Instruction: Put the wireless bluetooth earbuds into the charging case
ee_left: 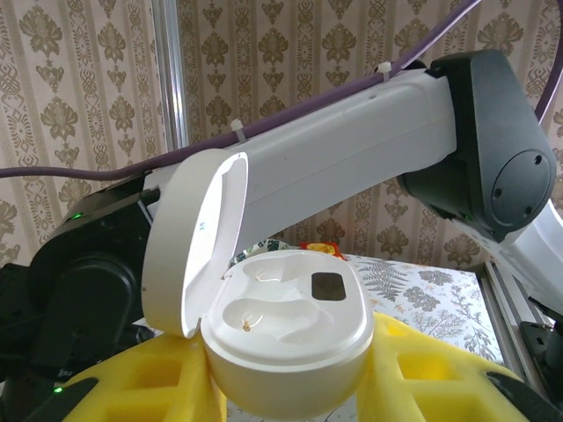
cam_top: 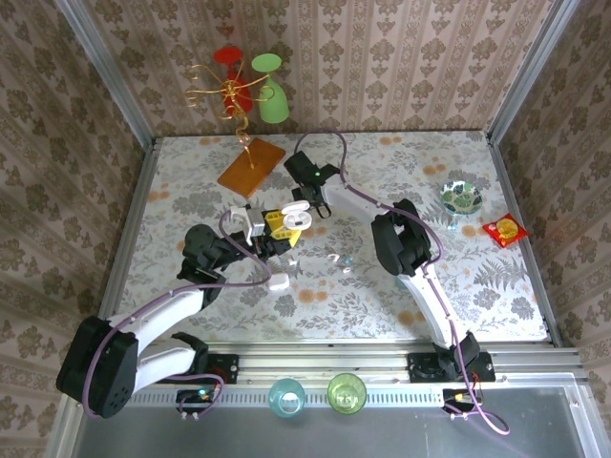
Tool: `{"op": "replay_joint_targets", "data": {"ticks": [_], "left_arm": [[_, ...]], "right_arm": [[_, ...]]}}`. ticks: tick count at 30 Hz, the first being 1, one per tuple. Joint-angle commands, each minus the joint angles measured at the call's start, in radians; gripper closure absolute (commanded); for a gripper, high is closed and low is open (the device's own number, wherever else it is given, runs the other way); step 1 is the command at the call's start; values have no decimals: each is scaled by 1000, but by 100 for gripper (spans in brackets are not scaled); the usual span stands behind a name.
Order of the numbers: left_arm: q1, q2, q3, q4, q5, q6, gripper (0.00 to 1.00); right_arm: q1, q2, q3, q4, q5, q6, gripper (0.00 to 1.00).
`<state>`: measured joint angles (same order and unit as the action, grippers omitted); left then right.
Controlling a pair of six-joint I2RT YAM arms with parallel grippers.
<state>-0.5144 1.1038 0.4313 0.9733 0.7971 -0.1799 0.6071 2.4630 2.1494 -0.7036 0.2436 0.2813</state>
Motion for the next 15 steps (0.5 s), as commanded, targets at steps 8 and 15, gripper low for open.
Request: {"op": "replay_joint_targets", "data": {"ticks": [8,15], "left_arm": [[7,-18,-12,43,20,-14,71],[6,-16,-19,50,18,-16,70]], "right_arm": [[2,120,176,-148,65,-42,71],[2,121,180,-161,52,-47,80]]}}
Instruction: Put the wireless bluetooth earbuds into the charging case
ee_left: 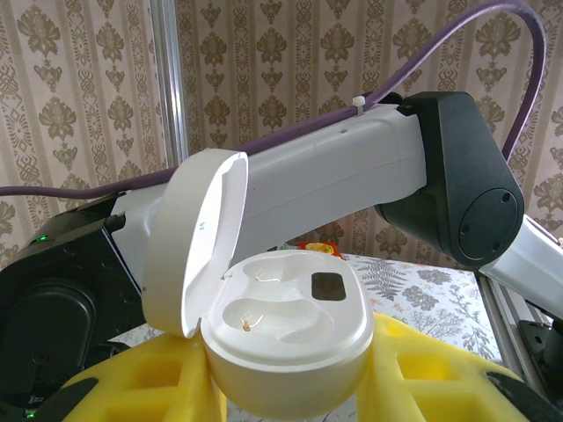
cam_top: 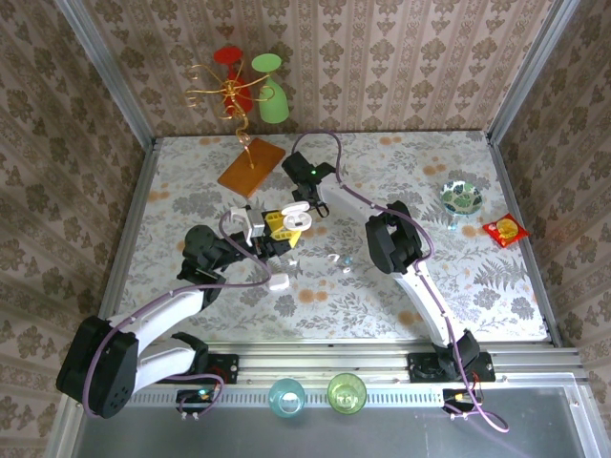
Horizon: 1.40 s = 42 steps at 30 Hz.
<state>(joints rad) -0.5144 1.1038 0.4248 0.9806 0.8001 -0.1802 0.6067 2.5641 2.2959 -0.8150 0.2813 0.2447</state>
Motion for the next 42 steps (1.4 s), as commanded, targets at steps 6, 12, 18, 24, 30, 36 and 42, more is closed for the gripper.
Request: {"op": "replay_joint_targets", "data": {"ticks": [6,12,18,24,30,36,42], "left_arm": [[7,-12,-14,49,14,-16,70],[7,-15,-18,57,16,-21,71],[7,-16,-18,58,24,-21,70],[7,-21,-17,53,31,-20,70],[7,-22,-12,50,31,-12,70],[7,-28,-14,43,35,-13,70],[7,-36,-12,27,34,-2,71]], "right_arm": [[-5,-79,-82,-20,-24,3,82],[-41,-347,-477,135,-60,36,82],[-98,-597,-860,212,-61,50,82],[-111,-704,-1064,204,-50,7,82],[-108,-672,-1073,169,-104,9,81],[-93,-659,-1050,120,-29,10,68],[-70,-646,-1017,59,51,24,65]]}}
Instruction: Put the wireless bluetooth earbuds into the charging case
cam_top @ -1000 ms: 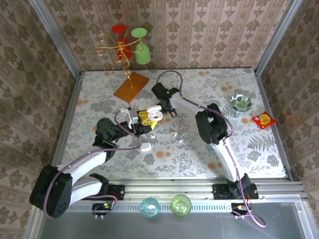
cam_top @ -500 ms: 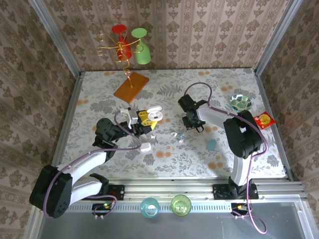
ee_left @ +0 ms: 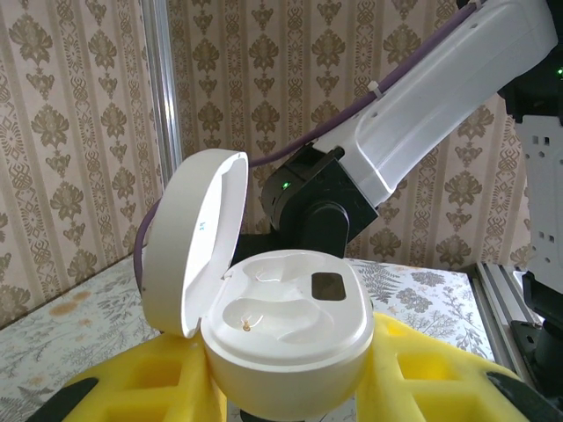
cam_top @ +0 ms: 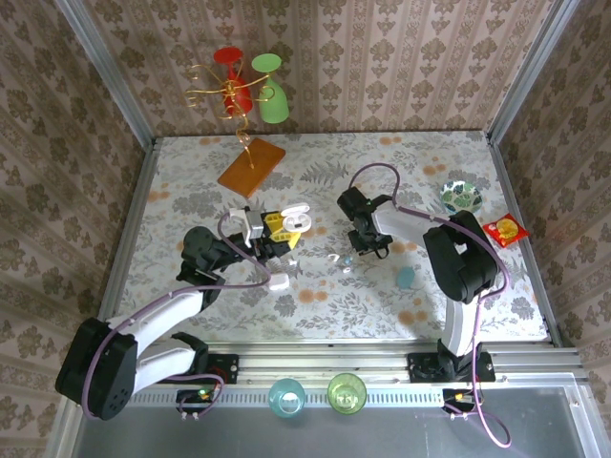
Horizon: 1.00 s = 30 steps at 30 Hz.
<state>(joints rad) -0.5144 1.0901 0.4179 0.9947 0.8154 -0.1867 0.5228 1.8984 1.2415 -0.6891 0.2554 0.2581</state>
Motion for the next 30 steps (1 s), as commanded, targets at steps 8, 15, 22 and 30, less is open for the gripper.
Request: {"op": "replay_joint_targets", "data": {"ticks": [8,15,22,30], "left_arm": [[8,-25,-2,5,28,10,70],[10,-43,-1,-7,34,12,70],[10,-49,2,-17,34,15,71],[10,-50,4,-24,34,20,71]], "right_arm": [[75,60,102,-171,231,90,64],[100,116,143,-210,276,108,67],[118,157,166,-233,296,109,69],[121,187,168,-245,321,109,71]]}}
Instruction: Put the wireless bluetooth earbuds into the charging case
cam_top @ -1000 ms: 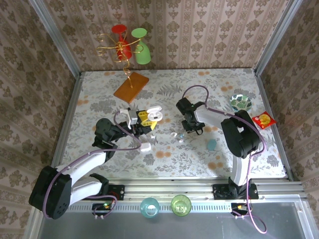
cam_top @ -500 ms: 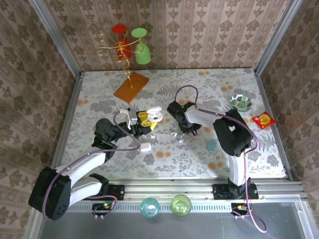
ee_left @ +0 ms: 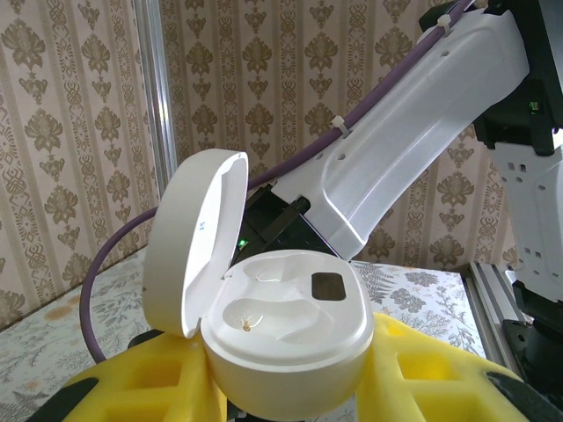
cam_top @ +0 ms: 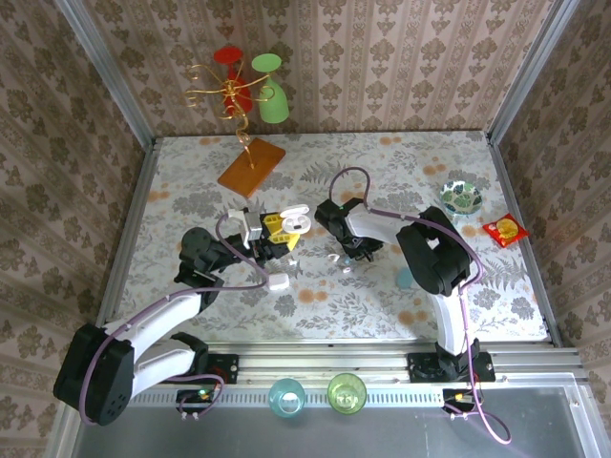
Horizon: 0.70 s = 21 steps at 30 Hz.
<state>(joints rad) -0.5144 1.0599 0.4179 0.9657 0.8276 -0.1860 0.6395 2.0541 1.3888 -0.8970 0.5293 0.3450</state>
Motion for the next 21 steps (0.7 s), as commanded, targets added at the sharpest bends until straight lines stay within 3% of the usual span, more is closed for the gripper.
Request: {"op": "replay_joint_targets", "data": {"ticks": [1,13,17,21], "left_arm": [[10,-19,2,6,22,17,70],[10,-20,-1,9,17,13,70],[9,-15,1,11,13,13,70],[8,-13,3,13,13,10,70]], "right_arm": [[5,37,21,-36,50,19,71],[4,31,24,-26,41,-2,81],[-24,-72,-30,46,-83,-2,81],[-83,-208,-108,146,-302,7,81]]}}
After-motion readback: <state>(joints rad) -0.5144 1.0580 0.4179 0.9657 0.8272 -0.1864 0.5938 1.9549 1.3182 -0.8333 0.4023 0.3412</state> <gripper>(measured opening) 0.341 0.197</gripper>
